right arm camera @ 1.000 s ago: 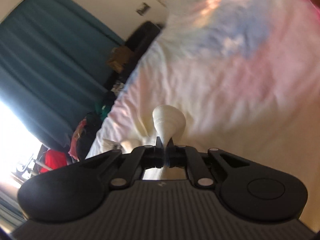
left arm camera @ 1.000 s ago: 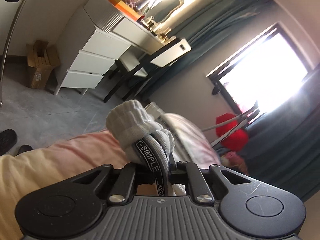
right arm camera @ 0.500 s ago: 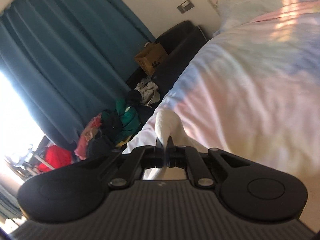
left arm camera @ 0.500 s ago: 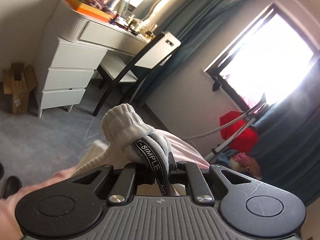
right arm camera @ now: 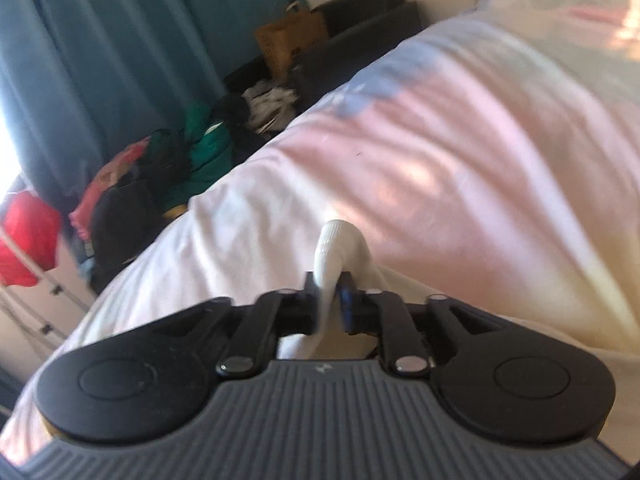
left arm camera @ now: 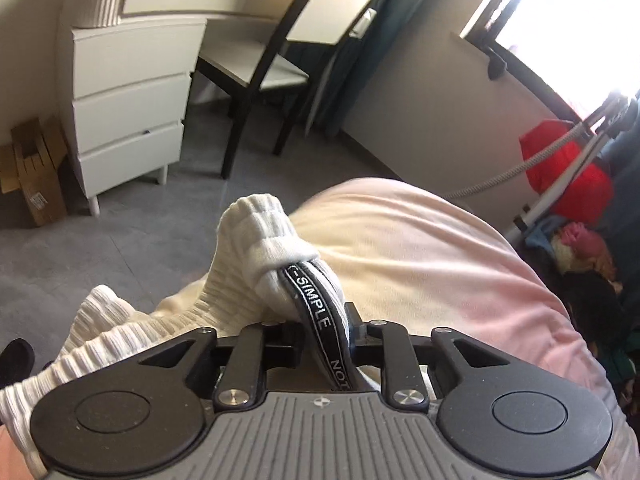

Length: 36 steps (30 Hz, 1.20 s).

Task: Fold clothes

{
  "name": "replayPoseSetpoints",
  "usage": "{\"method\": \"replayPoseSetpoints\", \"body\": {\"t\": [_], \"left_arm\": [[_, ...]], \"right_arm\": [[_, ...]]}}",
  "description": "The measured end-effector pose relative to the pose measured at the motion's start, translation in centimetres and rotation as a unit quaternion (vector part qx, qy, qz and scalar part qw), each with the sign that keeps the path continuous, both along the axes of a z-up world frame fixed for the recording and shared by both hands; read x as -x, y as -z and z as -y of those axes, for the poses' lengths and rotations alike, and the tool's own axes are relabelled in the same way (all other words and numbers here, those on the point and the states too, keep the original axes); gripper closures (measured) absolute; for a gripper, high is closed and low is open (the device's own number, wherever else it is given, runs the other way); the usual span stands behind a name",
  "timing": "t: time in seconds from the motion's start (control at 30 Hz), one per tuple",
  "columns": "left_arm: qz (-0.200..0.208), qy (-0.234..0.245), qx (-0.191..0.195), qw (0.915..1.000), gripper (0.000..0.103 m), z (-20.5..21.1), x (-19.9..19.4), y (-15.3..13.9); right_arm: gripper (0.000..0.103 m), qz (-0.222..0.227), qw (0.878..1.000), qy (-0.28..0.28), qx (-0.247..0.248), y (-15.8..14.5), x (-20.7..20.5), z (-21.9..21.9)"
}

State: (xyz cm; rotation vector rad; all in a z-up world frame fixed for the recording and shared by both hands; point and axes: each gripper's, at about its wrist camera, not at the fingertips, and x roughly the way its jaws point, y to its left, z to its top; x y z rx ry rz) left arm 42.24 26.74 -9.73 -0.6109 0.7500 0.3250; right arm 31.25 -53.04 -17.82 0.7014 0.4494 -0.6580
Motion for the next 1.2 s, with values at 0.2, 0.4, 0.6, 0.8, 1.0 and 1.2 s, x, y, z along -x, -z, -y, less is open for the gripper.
{"method": "replayPoseSetpoints", "body": {"t": [0.2,0.4,0.6,0.8,1.0,1.2], "left_arm": [[0.039,0.003,0.001,0.9992,0.029,-0.3,6.6,-2.1],[0.070,-0.006,0.120,0.9903,0.021,0.5,15.3,-0.3],[0.053,-0.011,0.198,0.9787,0.015,0.2,20.6,2.7],[0.092,-0.046,0.254,0.9617,0.016,-0.6,21.2,5.1],[0.125,-0.100,0.194,0.9678,0.040,-0.2,19.0,5.5],[0.128,-0.130,0.168,0.9688,0.059,0.0,16.5,6.0]], "right_arm": [[0.026,0.073,0.996,-0.044,0.006,-2.1,5.9,-3.7],[0.026,0.141,0.986,-0.081,-0.048,-3.0,14.0,-9.1],[0.026,0.134,0.966,-0.166,-0.144,-0.9,20.5,-15.3],[0.027,0.129,0.919,-0.255,-0.271,1.4,19.7,-20.2],[0.027,0.126,0.917,-0.199,-0.322,5.5,16.5,-19.2],[0.030,0.163,0.935,-0.125,-0.290,6.1,14.7,-14.7]]}}
